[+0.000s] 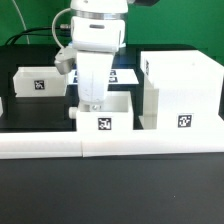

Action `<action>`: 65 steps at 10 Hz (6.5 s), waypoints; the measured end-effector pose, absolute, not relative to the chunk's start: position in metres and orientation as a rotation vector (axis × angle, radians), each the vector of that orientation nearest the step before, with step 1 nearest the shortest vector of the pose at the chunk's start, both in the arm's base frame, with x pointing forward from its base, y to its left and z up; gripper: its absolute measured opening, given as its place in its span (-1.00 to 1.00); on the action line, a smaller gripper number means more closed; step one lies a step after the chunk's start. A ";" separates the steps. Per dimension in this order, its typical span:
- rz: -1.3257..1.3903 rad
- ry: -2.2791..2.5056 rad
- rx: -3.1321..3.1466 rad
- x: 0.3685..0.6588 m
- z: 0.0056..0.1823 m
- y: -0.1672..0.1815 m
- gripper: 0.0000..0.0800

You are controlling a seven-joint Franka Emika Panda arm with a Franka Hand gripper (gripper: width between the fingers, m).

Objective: Assemble drawer

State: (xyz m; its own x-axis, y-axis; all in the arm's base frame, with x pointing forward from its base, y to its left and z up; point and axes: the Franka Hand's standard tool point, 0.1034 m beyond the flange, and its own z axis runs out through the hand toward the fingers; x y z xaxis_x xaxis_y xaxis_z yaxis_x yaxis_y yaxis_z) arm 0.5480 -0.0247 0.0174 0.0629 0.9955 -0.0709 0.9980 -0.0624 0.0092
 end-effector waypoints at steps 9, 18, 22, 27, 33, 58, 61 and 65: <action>-0.075 2.122 2.256 0.549 0.018 -0.012 -0.89; -0.038 2.118 2.245 0.550 0.017 -0.007 -0.89; -0.047 2.126 2.245 0.548 0.015 0.001 -0.89; -0.054 2.120 2.251 0.547 0.014 0.004 -0.89; -0.071 2.141 2.230 0.543 0.012 0.005 -0.89; -0.074 2.128 2.239 0.544 0.013 0.013 -0.35; -0.087 2.112 2.259 0.545 0.021 0.016 0.40; -0.147 2.105 2.279 0.545 0.064 0.009 0.62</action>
Offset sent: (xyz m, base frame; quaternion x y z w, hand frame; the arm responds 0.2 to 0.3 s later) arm 0.0000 0.0000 0.0000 0.0000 0.0000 0.0000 1.0000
